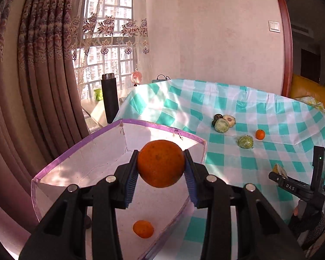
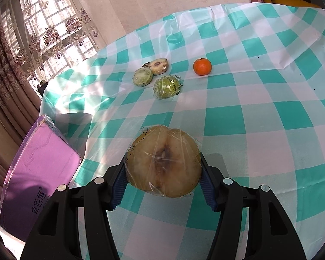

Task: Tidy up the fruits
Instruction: 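Carry the orange with the left gripper while the right gripper carries the wrapped fruit to the box, then open the left gripper to drop the orange while the right gripper releases the wrapped fruit in the box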

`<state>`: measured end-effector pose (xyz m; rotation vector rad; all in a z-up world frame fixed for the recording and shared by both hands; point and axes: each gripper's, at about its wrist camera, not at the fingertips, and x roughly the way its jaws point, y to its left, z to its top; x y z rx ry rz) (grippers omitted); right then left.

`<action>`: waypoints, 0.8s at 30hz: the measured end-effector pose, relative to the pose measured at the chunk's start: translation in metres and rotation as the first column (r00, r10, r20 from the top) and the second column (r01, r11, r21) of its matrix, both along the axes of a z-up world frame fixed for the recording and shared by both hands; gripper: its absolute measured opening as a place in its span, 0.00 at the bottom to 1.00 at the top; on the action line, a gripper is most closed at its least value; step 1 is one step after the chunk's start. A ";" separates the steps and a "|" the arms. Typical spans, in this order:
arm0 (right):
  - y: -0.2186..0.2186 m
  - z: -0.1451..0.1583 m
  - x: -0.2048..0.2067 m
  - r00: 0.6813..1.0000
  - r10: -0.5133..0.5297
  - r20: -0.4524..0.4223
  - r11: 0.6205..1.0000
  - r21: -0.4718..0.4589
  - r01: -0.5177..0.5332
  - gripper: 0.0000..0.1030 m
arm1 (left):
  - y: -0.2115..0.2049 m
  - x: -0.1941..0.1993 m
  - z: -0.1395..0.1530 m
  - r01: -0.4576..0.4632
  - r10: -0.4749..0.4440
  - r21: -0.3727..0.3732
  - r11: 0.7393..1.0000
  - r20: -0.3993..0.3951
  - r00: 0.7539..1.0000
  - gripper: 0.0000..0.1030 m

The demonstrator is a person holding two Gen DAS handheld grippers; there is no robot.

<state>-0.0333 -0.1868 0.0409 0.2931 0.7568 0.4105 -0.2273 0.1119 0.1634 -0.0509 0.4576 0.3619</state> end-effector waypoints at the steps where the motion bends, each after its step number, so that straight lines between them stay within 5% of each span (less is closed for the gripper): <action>1: 0.000 0.000 0.000 1.000 0.000 0.001 1.000 -0.001 0.000 0.56 | 0.009 -0.002 0.000 -0.015 0.015 -0.006 1.000 -0.012 1.000 0.39; 7: 0.016 0.005 -0.003 1.000 0.001 0.014 1.000 -0.007 -0.001 0.56 | 0.062 -0.014 -0.012 -0.110 0.108 -0.041 0.993 -0.056 0.993 0.39; 12: 0.073 0.035 -0.018 0.988 0.141 0.062 0.990 -0.006 -0.141 0.56 | 0.086 -0.021 -0.028 -0.155 0.148 -0.061 0.986 -0.108 0.983 0.39; 20: 0.181 0.103 -0.066 0.897 0.389 0.209 0.921 -0.089 -0.378 0.56 | 0.109 -0.030 -0.052 -0.188 0.169 -0.106 0.976 -0.166 0.971 0.39; 24: 0.228 0.122 -0.085 0.848 0.465 0.253 0.882 -0.210 -0.421 0.57 | 0.119 -0.033 -0.057 -0.209 0.187 -0.109 0.972 -0.184 0.965 0.39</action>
